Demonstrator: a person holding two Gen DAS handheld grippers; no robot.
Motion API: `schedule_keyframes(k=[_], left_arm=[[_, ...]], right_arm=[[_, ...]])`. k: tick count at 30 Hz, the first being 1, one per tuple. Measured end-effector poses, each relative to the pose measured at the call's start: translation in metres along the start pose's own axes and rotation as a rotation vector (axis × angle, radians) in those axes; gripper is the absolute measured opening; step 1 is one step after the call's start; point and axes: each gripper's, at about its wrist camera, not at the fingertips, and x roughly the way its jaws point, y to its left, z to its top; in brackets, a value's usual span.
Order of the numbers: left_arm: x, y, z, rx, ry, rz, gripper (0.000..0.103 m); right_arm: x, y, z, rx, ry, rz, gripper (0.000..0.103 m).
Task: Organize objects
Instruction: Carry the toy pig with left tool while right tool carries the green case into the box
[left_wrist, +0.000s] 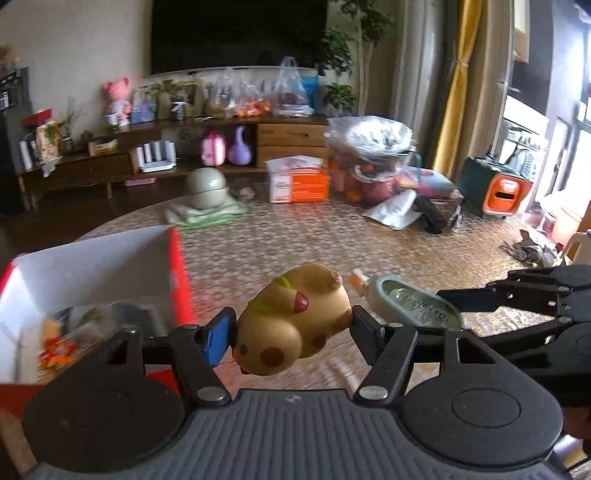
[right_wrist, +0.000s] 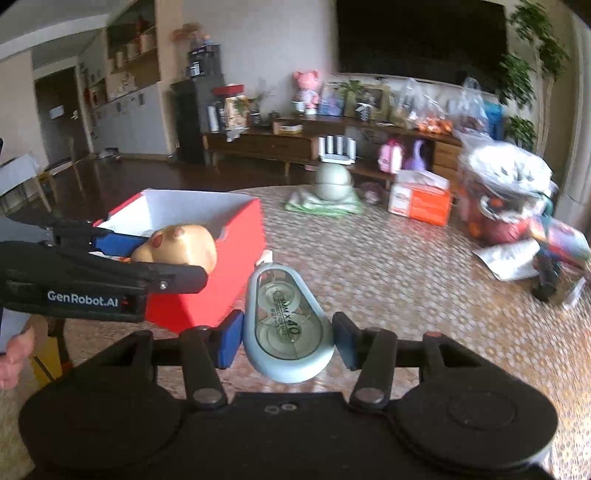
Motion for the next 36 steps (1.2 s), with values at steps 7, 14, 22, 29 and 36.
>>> schedule_keyframes(k=[7,14,22,29,36], left_arm=[[-0.032,0.059,-0.011,-0.031,-0.003,0.080,0.067],[-0.047,0.113,-0.016,-0.036,0.011,0.157,0.067],[-0.045,0.171,-0.015,-0.062,0.031,0.248,0.067],[-0.020,0.211,-0.011,-0.086,0.074,0.319,0.067],[0.015,0.227,-0.014,-0.079,0.128,0.337,0.067]], right_arm=[[0.020,0.044,0.022,-0.079,-0.003,0.040,0.052],[0.049,0.081,0.044,-0.130,0.006,0.064,0.052],[0.091,0.113,0.064,-0.179,0.045,0.063,0.052],[0.138,0.130,0.078,-0.203,0.093,0.046,0.052],[0.173,0.142,0.075,-0.245,0.147,0.050,0.052]])
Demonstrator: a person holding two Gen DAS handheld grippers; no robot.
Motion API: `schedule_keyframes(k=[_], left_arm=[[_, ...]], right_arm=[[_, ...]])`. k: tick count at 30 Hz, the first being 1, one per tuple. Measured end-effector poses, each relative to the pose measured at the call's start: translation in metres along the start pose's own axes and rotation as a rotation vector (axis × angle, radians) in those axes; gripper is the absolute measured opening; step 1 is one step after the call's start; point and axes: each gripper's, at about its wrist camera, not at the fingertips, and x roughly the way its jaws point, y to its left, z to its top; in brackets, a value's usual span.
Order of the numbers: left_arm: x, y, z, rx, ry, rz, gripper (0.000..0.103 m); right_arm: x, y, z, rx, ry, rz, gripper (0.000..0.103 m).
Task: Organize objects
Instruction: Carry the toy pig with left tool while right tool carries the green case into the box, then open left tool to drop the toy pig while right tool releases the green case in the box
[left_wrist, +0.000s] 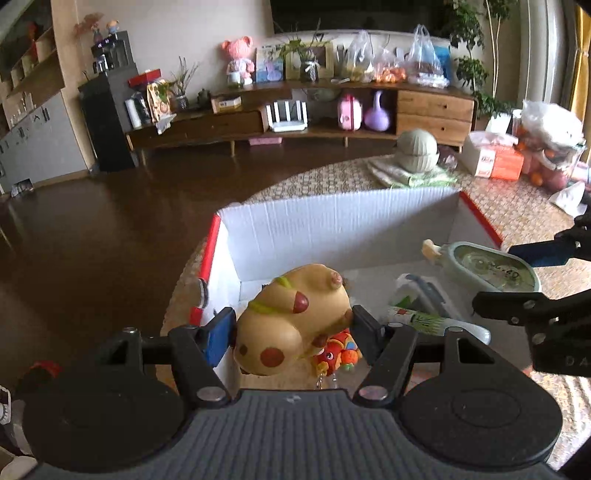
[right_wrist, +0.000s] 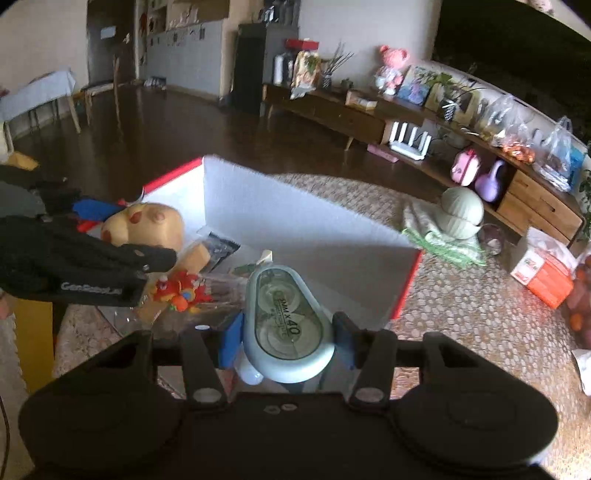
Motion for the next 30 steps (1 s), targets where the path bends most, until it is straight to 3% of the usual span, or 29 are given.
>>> schedule_keyframes(k=[11,18,22,30], left_arm=[[0.041,-0.006,-0.006,0.035,0.084,-0.013,0.068],[0.044,-0.005,-0.006,0.028,0.090,-0.017,0.072],[0.043,-0.004,-0.009,0.021,0.089,-0.017,0.075],[0.025,-0.007,-0.016,-0.019,0.069,-0.027,0.079]], right_arm=[[0.025,0.001,-0.005,-0.017,0.045,0.015,0.052],[0.023,0.001,-0.005,-0.012,0.048,0.032,0.054],[0.013,-0.001,-0.006,-0.013,0.034,0.044,0.063],[-0.015,-0.007,-0.012,-0.009,-0.001,0.035,0.063]])
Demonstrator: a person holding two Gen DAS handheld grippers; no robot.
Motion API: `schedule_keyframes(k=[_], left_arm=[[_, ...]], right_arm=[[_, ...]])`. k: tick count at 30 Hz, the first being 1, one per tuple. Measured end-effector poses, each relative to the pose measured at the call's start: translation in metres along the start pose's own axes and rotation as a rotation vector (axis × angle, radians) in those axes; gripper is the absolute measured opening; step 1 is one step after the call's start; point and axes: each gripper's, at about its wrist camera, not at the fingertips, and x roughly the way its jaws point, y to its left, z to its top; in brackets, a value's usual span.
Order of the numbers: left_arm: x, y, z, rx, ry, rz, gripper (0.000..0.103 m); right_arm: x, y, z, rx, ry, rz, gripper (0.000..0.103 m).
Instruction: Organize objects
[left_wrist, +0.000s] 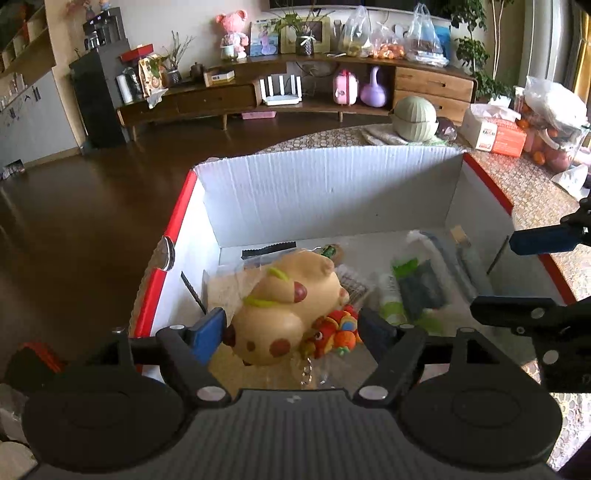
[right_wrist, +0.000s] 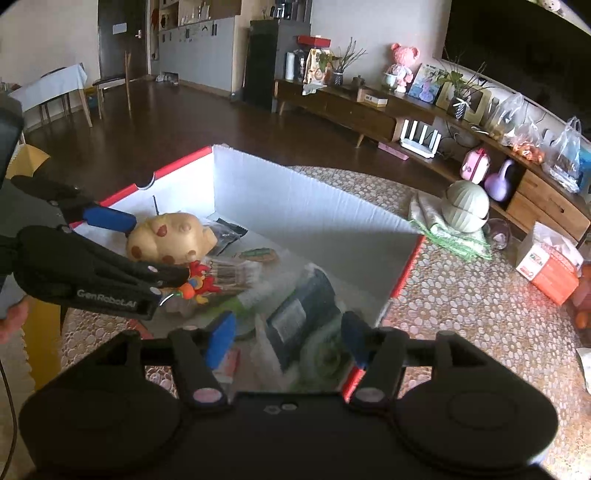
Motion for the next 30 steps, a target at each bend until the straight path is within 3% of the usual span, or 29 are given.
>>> schedule_keyframes(k=[19,30], left_arm=[[-0.088,-0.007,-0.018,-0.074,-0.162,-0.046,0.081],[-0.124,-0.015,-0.039,-0.113,-0.264,-0.041,0.081]], right_arm=[[-0.078,-0.003,-0.016,0.031,-0.165,0.018,0.067],[-0.107,-0.002,-0.039,0.054,-0.232,0.033,0.078]])
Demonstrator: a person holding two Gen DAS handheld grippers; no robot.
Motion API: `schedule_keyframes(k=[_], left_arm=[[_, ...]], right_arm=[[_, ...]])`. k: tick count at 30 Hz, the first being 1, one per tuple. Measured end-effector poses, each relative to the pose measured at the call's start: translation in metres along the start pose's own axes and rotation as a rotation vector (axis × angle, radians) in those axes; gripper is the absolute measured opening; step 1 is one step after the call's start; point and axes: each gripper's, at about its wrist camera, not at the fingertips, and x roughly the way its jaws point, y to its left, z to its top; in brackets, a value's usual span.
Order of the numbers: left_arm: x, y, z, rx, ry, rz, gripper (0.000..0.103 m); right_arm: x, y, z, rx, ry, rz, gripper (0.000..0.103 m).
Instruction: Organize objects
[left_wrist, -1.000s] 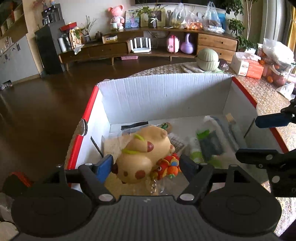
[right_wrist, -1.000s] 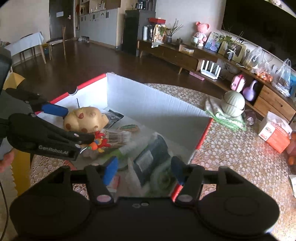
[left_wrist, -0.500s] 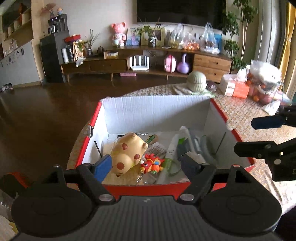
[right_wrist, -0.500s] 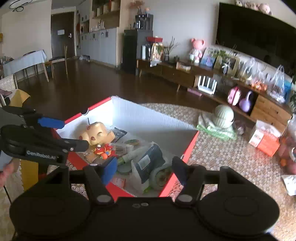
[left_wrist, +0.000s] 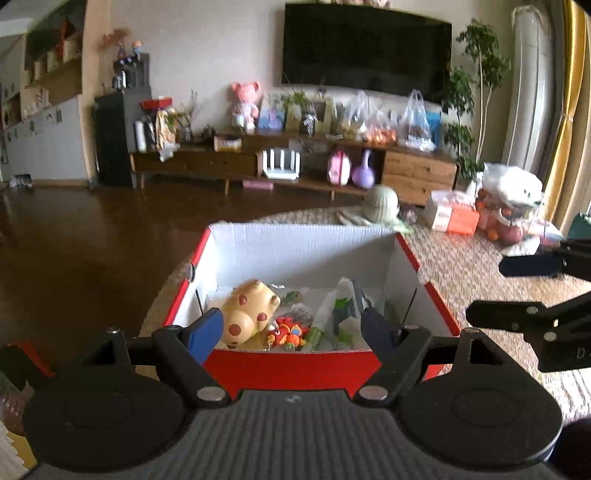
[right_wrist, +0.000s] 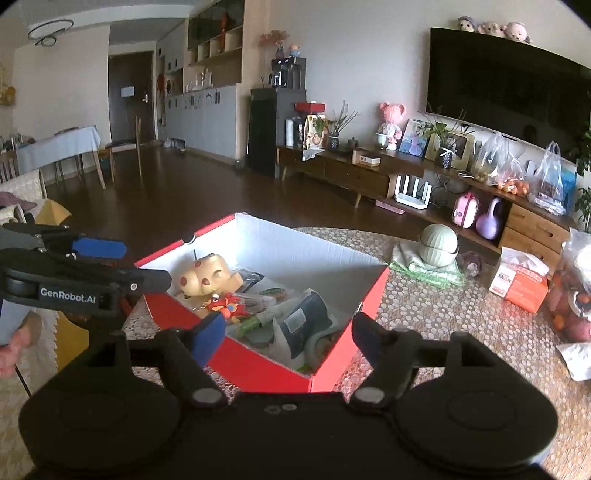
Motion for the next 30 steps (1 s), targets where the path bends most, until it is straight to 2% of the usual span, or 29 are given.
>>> schedule_keyframes(k=[4,7,10,20,24,28,30], left_arm=[[-0.010,-0.004,-0.004,0.000,-0.019,-0.008,0.082],[-0.016,-0.007,-0.007,0.005,-0.026,-0.017,0.086],[-0.020,-0.010,-0.011,0.005,-0.038,-0.012,0.103],[-0.027,-0.019,-0.023,0.003,-0.040,-0.038,0.103],[-0.032,-0.019,-0.027,-0.009,-0.056,-0.022,0.103],[-0.033,-0.024,-0.029,0.028,-0.072,0.024,0.103],[-0.033,-0.024,-0.028,0.027,-0.075,0.018,0.103]], right_arm=[[-0.010,-0.002,-0.006,0.025,-0.035,0.001,0.085],[-0.018,-0.003,-0.010,0.038,-0.055,0.011,0.089],[-0.022,-0.004,-0.011,0.057,-0.060,0.015,0.093],[-0.027,-0.006,-0.016,0.069,-0.058,0.009,0.096],[-0.027,-0.005,-0.019,0.067,-0.053,0.005,0.096],[-0.028,-0.006,-0.021,0.068,-0.053,0.004,0.096],[-0.028,-0.006,-0.021,0.070,-0.053,0.006,0.096]])
